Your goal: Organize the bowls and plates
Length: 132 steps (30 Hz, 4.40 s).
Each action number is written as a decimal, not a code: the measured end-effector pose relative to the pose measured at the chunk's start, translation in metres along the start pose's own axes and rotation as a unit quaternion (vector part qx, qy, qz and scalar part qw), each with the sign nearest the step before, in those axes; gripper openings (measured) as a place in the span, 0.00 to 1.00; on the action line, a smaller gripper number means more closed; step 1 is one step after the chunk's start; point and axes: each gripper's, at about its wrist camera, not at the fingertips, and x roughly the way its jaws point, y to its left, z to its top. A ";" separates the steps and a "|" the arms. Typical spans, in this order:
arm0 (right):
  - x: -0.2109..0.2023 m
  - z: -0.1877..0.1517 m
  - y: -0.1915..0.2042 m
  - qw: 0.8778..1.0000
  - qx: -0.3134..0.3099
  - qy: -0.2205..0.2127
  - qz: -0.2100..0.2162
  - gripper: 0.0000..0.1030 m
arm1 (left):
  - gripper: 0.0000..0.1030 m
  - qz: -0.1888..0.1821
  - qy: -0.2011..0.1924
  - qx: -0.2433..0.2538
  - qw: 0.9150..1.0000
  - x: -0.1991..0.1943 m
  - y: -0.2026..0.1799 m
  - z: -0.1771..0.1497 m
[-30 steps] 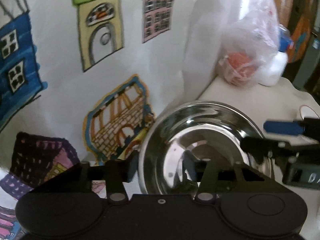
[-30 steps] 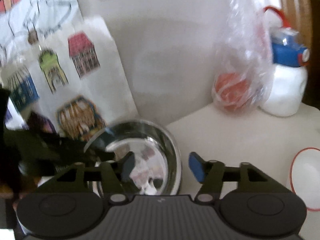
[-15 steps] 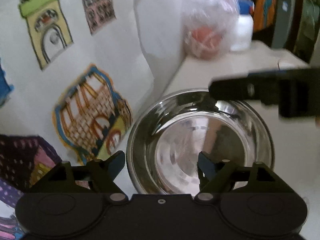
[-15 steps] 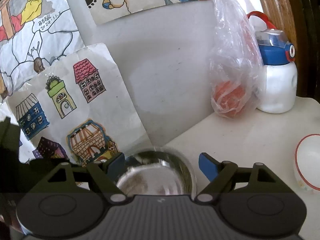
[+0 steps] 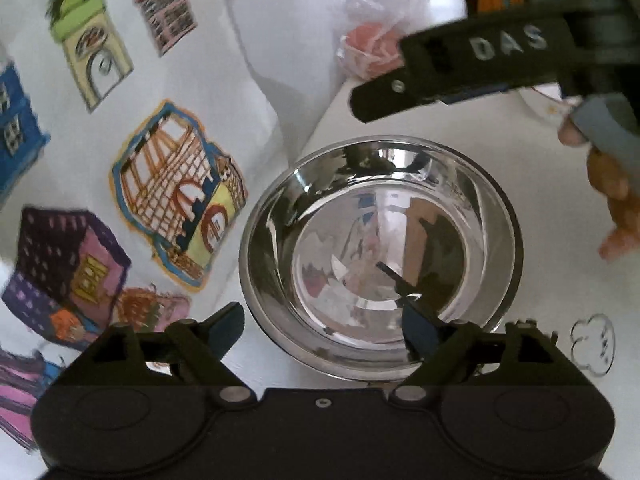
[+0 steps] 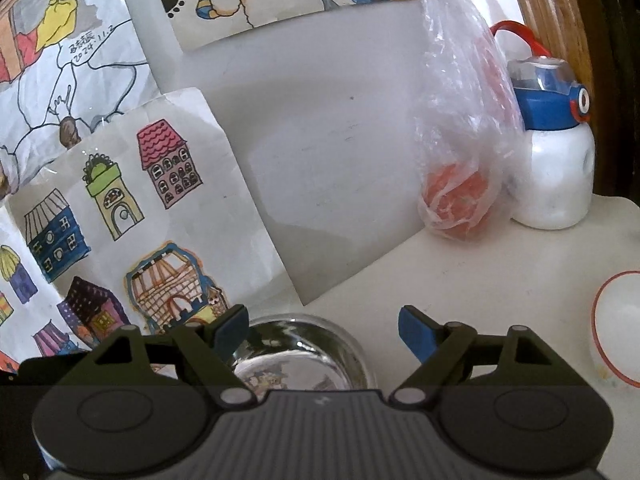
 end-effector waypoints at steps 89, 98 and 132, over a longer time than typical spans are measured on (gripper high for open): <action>-0.149 -0.073 0.058 0.994 -0.105 0.020 0.010 1.00 | 0.99 -0.039 -0.080 -0.202 0.975 -0.187 -0.003 -0.129; -0.134 -0.113 0.094 0.984 -0.146 0.093 0.045 1.00 | 0.99 0.025 -0.072 -0.256 0.964 -0.186 0.016 -0.187; -0.097 -0.137 0.114 0.962 -0.144 0.213 0.089 0.41 | 0.78 0.004 -0.068 -0.360 0.931 -0.159 0.022 -0.220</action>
